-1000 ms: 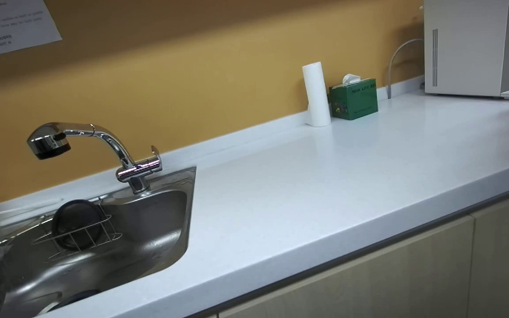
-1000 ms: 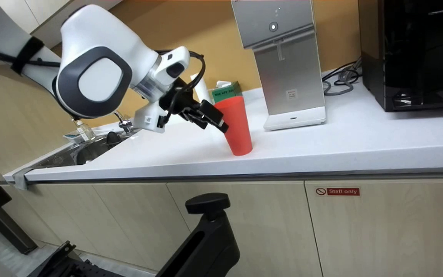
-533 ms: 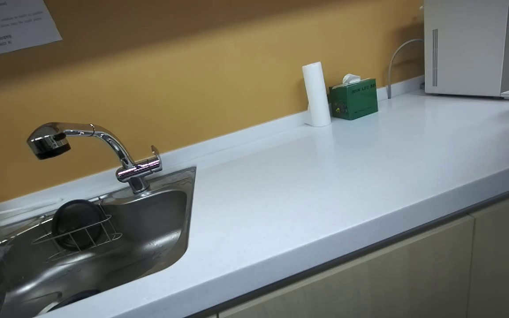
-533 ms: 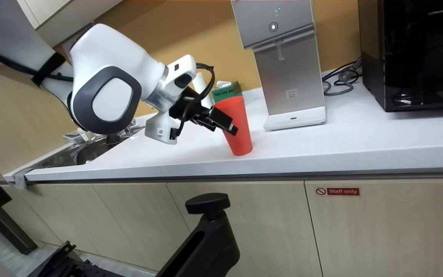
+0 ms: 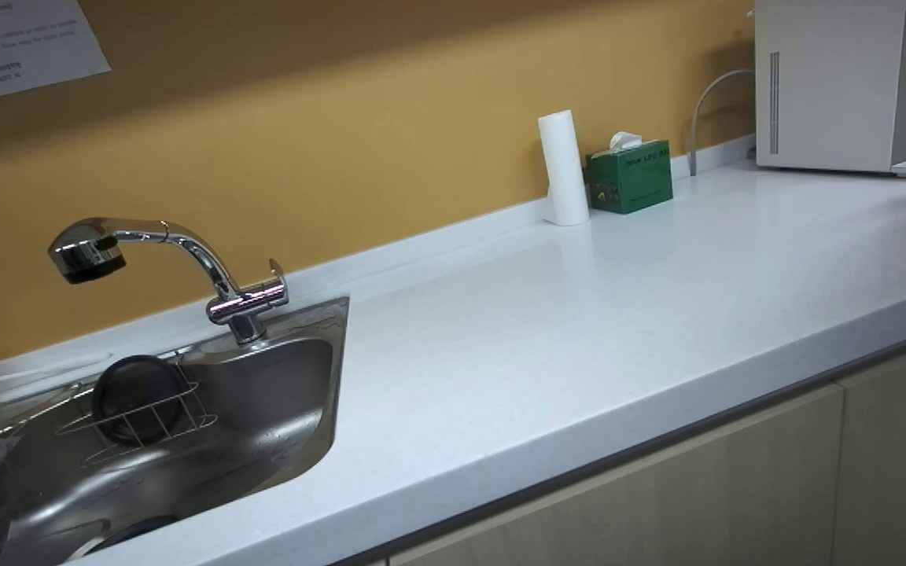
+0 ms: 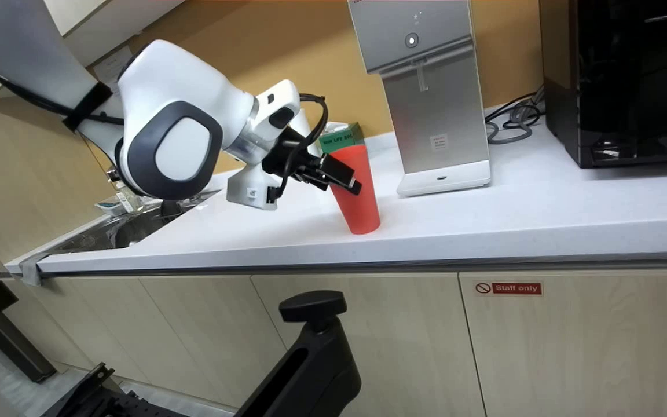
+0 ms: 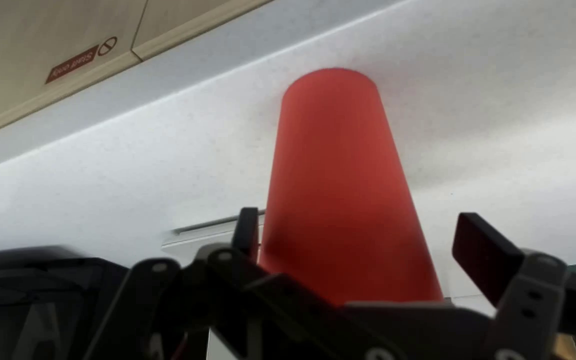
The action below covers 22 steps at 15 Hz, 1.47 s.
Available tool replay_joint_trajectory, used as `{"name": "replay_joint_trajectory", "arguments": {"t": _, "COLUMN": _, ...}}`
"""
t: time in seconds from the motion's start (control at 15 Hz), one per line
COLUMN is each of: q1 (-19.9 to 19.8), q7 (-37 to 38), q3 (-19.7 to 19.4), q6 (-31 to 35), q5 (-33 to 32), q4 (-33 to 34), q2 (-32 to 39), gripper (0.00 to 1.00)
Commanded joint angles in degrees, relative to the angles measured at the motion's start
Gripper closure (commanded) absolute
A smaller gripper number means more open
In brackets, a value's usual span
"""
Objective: Pick up the orange cup and place it under the nozzle of the coffee machine
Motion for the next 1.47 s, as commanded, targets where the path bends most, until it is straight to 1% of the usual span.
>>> {"name": "replay_joint_trajectory", "arguments": {"t": 0.0, "q1": 0.3, "q7": 1.0, "q3": 0.4, "q6": 0.0, "q5": -0.4, "q4": 2.2, "q2": 0.4, "gripper": 0.0}}
{"name": "replay_joint_trajectory", "arguments": {"t": 0.47, "q1": 0.0, "q7": 0.3, "q3": 0.3, "q6": -0.1, "q5": 0.1, "q4": 4.0, "q2": 1.6, "gripper": 0.0}}
{"name": "replay_joint_trajectory", "arguments": {"t": 0.67, "q1": 0.0, "q7": 0.2, "q3": 0.3, "q6": -0.1, "q5": 0.1, "q4": 4.9, "q2": 3.2, "gripper": 0.0}}
{"name": "replay_joint_trajectory", "arguments": {"t": 0.73, "q1": 0.0, "q7": -0.1, "q3": 0.3, "q6": -0.1, "q5": 0.3, "q4": 5.3, "q2": 3.8, "gripper": 0.05}}
{"name": "replay_joint_trajectory", "arguments": {"t": 0.8, "q1": 0.0, "q7": 0.1, "q3": 0.3, "q6": -0.1, "q5": 0.0, "q4": 5.4, "q2": 4.3, "gripper": 0.26}}
{"name": "replay_joint_trajectory", "arguments": {"t": 0.93, "q1": -0.1, "q7": 0.3, "q3": 0.4, "q6": 0.1, "q5": 0.1, "q4": 5.9, "q2": 4.6, "gripper": 0.4}}
{"name": "replay_joint_trajectory", "arguments": {"t": 1.0, "q1": -0.2, "q7": 0.6, "q3": 0.5, "q6": 0.0, "q5": -0.4, "q4": 6.1, "q2": 4.4, "gripper": 0.44}}
{"name": "replay_joint_trajectory", "arguments": {"t": 1.2, "q1": -0.1, "q7": 0.1, "q3": 0.5, "q6": -0.1, "q5": -0.9, "q4": 5.6, "q2": 2.8, "gripper": 0.51}}
{"name": "replay_joint_trajectory", "arguments": {"t": 1.4, "q1": 0.5, "q7": -2.2, "q3": 0.3, "q6": 0.0, "q5": -0.3, "q4": 4.7, "q2": 0.5, "gripper": 0.52}}
